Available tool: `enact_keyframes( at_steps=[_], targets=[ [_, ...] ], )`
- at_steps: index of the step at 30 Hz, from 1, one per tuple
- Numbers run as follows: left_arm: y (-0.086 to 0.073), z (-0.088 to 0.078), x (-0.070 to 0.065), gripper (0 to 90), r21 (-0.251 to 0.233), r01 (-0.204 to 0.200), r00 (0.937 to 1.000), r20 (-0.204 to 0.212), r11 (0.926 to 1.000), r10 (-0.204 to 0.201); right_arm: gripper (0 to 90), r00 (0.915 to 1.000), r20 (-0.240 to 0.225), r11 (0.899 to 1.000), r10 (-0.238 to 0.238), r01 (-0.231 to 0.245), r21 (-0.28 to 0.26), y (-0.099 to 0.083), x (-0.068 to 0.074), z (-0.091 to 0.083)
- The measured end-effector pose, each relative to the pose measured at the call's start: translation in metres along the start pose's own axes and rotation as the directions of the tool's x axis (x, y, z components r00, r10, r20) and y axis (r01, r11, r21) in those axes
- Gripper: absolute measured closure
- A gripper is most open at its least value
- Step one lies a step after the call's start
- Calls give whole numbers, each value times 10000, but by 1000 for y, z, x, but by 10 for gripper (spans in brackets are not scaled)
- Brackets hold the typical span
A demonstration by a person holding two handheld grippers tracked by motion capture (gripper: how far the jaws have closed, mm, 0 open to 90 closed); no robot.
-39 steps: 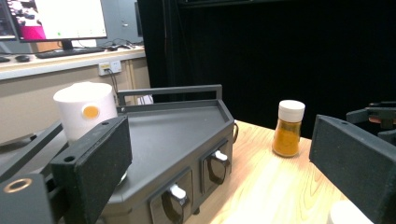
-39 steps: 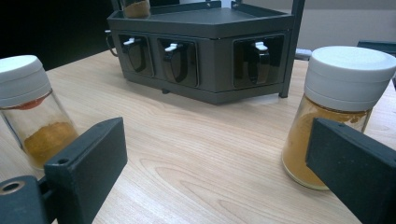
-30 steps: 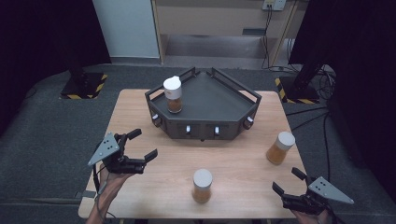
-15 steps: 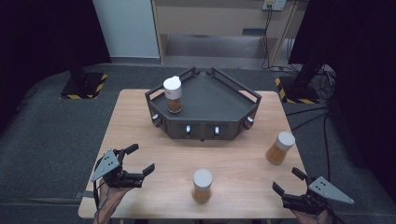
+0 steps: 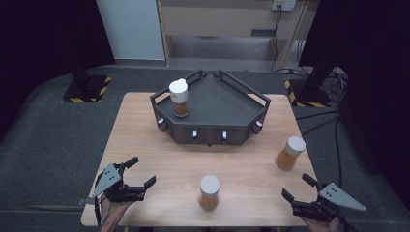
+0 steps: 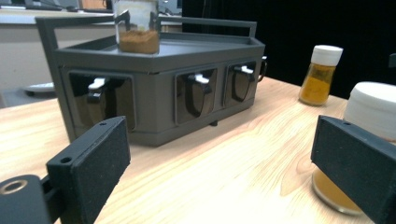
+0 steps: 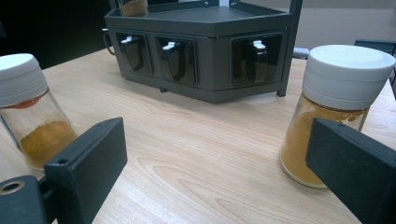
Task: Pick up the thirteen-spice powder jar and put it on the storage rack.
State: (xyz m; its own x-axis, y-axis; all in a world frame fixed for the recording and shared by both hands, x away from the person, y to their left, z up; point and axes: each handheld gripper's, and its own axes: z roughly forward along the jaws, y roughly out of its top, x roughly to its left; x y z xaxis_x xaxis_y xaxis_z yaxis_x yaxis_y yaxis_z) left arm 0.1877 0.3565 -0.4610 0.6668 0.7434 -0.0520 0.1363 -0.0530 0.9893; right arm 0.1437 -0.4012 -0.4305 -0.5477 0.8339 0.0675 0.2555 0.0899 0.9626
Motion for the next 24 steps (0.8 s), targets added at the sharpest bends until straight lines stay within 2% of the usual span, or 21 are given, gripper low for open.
enact_keyframes(
  at_steps=[7,12,19,24],
  targets=[
    [-8,-9,-4,36,131,-224,9988,-440,9997,229,54,10000,17,10000,-39,39,-26,0,0,0],
    [-13,-12,-1,31,57,-110,9983,-578,9999,113,54,10000,11,10000,-38,38,4,0,0,1],
    [-18,-15,6,18,-162,243,9992,-328,9996,-248,53,10000,-28,10000,-24,24,1,0,0,1],
    [-18,-15,6,17,-140,148,9997,-189,9998,-150,53,10000,-30,10000,-19,19,-6,0,0,1]
  ],
)
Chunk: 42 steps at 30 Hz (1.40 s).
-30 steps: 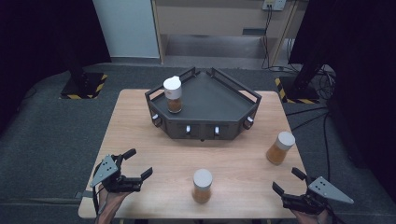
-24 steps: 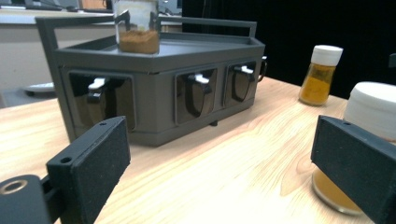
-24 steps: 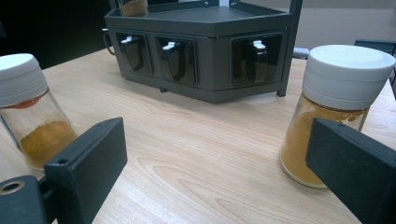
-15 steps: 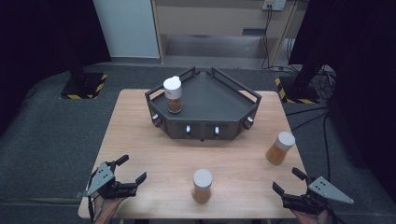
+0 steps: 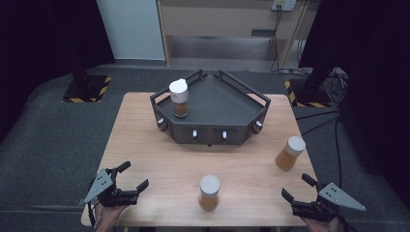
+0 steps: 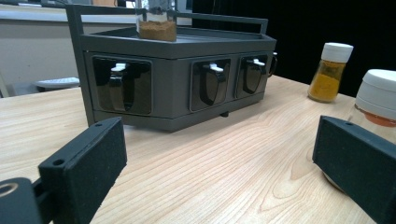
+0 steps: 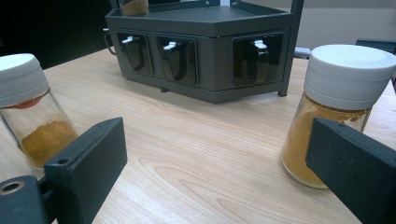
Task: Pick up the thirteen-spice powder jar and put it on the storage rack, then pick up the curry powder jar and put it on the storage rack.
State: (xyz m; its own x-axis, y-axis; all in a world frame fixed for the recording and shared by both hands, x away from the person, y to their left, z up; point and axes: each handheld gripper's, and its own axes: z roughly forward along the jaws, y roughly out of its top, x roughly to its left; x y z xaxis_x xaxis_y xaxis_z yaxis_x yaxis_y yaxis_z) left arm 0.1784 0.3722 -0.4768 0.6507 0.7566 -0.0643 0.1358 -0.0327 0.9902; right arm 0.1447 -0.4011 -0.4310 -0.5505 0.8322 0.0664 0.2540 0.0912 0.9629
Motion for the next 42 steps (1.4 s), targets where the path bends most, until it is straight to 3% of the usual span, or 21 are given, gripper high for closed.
enact_keyframes(
  at_steps=[11,18,30,34,42],
  targets=[
    [2,1,-1,16,219,-262,9996,64,9994,261,53,10000,-34,10000,38,-38,-19,0,-1,-1],
    [3,4,1,14,228,-469,9978,471,9986,458,48,10000,-20,10000,-18,18,-97,-1,-1,-1],
    [3,5,3,14,237,-450,9964,728,9987,432,37,10000,3,9998,-53,53,-207,1,1,-2],
    [4,6,3,14,277,-492,9961,745,9984,470,35,9999,-101,9997,61,-63,-223,2,-1,-2],
    [4,7,4,14,408,-422,9961,796,9983,388,40,9988,-447,9987,-199,177,-483,13,0,-3]
  ],
)
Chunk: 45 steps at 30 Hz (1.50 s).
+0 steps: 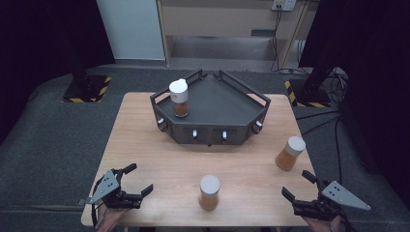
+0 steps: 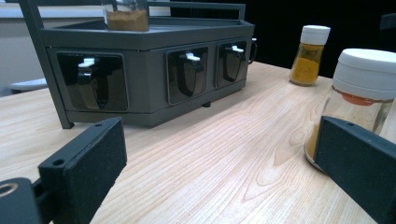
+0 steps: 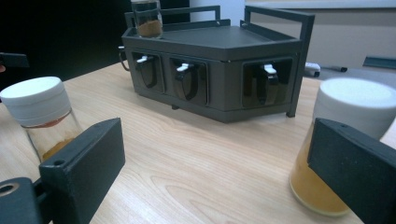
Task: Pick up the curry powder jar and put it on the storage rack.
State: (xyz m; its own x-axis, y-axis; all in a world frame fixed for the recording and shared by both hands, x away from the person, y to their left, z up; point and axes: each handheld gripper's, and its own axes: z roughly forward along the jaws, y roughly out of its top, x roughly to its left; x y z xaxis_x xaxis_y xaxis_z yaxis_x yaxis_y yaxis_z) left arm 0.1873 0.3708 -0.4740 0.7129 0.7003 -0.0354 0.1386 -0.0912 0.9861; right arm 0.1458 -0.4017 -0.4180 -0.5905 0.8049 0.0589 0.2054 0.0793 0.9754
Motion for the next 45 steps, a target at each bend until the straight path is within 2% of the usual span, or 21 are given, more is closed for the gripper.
enact_keyframes(
  at_steps=[5,9,18,23,34,45],
  targets=[
    [1,1,-1,13,79,8,10000,-44,10000,-7,38,9987,-510,10000,-31,29,-37,7,-1,7],
    [1,1,0,13,104,71,10000,-55,9999,-71,39,9954,-891,9994,-348,350,4,18,3,16],
    [0,1,1,14,143,212,9998,-5,9997,-212,42,9802,-1870,9977,-650,670,45,37,6,43],
    [1,3,1,13,207,177,9998,52,9996,-178,43,9673,-2414,9967,-774,810,47,46,11,58],
    [2,4,2,16,304,65,9998,181,9995,-71,44,9318,-3509,9945,-933,1042,125,56,26,91],
    [2,4,2,15,297,145,9997,193,9995,-151,51,8938,-4421,9938,-754,1038,404,57,36,121]
  ],
)
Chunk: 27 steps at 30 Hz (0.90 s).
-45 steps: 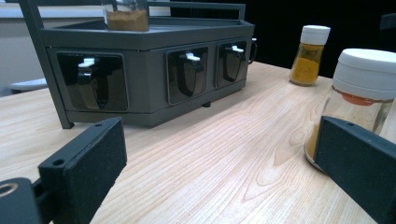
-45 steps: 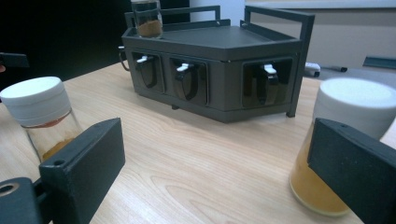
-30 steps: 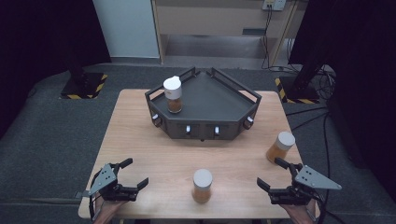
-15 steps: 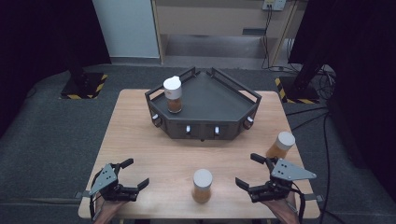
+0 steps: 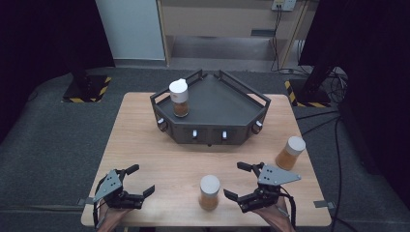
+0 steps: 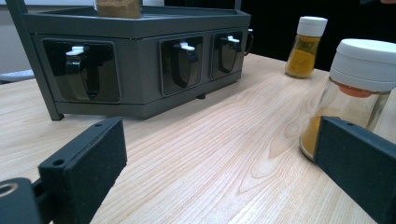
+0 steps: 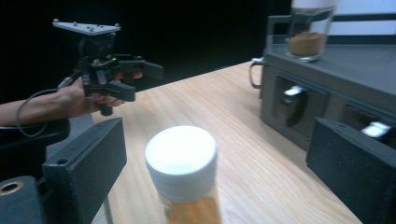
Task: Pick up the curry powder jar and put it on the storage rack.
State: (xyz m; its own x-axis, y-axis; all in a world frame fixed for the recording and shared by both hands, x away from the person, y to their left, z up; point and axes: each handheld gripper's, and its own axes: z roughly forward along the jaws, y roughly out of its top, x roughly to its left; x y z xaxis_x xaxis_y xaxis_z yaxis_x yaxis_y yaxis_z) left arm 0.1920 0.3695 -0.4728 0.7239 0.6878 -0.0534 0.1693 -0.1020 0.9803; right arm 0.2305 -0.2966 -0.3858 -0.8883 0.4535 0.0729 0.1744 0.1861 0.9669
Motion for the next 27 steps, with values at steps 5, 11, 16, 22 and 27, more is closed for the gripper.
enact_keyframes(
  at_steps=[5,11,16,22,27],
  targets=[
    [0,0,0,15,38,-22,10000,14,10000,22,55,9991,-373,9998,191,-187,111,-4,-2,15],
    [1,0,0,14,42,-25,10000,20,10000,25,60,9964,-700,9987,468,-453,239,-10,-6,33],
    [0,0,-1,13,20,-45,10000,-15,10000,45,66,9958,-771,9982,497,-469,379,-14,-7,44],
    [0,0,-1,12,32,-59,10000,-31,10000,59,77,9956,-791,9972,504,-458,594,-22,-5,54],
    [0,1,-1,11,31,-77,10000,-37,10000,77,89,9953,-843,9961,482,-417,772,-25,-5,61]
  ],
)
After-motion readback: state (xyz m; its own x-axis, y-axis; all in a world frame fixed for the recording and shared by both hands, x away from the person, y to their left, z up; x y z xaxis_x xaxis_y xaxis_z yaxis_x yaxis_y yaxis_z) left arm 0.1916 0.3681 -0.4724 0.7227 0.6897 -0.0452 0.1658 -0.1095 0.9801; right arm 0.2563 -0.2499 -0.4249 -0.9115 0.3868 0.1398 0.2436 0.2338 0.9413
